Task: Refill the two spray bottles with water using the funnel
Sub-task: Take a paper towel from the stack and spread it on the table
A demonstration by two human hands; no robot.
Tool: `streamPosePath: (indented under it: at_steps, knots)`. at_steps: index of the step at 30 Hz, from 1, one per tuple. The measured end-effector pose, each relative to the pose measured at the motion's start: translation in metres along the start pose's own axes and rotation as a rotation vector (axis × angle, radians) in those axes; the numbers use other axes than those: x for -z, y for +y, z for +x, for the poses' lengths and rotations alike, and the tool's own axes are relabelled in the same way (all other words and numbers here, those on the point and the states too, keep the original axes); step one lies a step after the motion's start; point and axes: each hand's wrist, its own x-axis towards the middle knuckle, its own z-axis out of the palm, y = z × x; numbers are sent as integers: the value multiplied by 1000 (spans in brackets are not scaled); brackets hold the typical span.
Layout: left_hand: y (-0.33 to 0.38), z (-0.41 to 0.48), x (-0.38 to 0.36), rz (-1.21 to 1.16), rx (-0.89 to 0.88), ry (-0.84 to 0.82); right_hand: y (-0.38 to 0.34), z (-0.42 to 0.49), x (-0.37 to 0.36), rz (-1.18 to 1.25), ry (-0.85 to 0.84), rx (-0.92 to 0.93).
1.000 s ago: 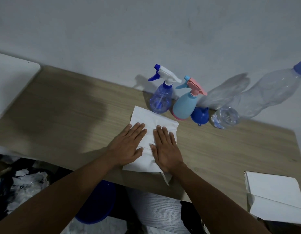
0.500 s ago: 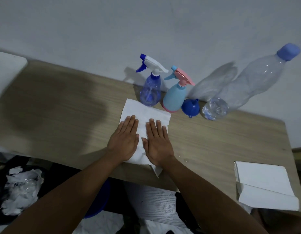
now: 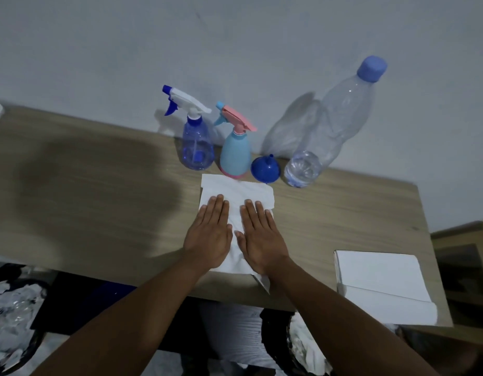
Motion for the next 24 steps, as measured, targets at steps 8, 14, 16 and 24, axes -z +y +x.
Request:
streamPosePath:
  at_steps: [8, 14, 16, 24]
  knots:
    - [34, 45, 9, 53, -122, 0, 42, -3, 10, 29, 46, -141]
    - [127, -11, -6, 41, -201, -39, 83, -94, -10, 13, 138, -243]
    - [124, -14, -10, 40, -191, -18, 79, -100, -11, 11, 146, -229]
    - [127, -65, -19, 9, -209, -38, 61, -146, -22, -15, 94, -192]
